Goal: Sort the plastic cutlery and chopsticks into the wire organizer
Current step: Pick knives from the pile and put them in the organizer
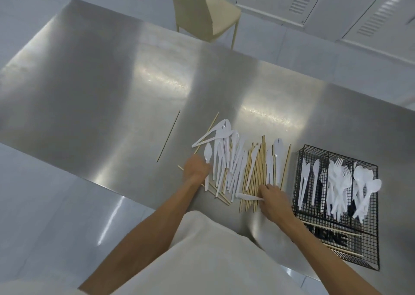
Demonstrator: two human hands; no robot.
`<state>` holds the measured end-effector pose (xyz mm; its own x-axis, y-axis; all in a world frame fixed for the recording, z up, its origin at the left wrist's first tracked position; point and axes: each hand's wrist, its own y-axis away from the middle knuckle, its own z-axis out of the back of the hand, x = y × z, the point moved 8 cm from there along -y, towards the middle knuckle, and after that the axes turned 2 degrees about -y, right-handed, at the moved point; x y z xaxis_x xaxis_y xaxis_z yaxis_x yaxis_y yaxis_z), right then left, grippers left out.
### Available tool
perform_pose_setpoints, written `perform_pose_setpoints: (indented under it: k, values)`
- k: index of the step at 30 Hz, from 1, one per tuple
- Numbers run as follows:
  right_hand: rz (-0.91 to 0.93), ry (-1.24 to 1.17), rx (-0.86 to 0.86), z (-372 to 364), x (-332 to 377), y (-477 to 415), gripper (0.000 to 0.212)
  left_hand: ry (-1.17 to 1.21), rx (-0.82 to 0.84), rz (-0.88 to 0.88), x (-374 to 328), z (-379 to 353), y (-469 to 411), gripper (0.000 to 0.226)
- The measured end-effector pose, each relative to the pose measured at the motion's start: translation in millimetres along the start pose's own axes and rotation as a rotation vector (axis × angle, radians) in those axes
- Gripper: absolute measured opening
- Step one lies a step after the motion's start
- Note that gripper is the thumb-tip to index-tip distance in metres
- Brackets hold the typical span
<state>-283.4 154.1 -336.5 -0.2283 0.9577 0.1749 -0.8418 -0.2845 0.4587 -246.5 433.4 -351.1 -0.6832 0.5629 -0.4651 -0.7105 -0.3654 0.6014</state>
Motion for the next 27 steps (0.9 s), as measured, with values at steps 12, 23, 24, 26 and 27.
perform_pose_setpoints:
  k: [12,23,24,26,27]
  values:
    - [-0.183,-0.597,-0.099,32,2,-41,0.004,0.269,-0.035,-0.163,-20,20,-12,0.016]
    - [-0.635,-0.715,-0.218,20,1,-65,0.027,-0.051,-0.135,-0.294,-82,53,-72,0.018]
    - [-0.656,-0.715,-0.214,18,0,-65,0.026,-0.093,-0.114,-0.292,-84,52,-77,0.020]
    - [-0.679,-0.709,-0.210,16,-1,-66,0.022,-0.176,-0.065,-0.301,-85,47,-83,0.023]
    - [-0.684,-0.703,-0.210,16,-1,-67,0.021,-0.199,-0.048,-0.307,-85,45,-85,0.023]
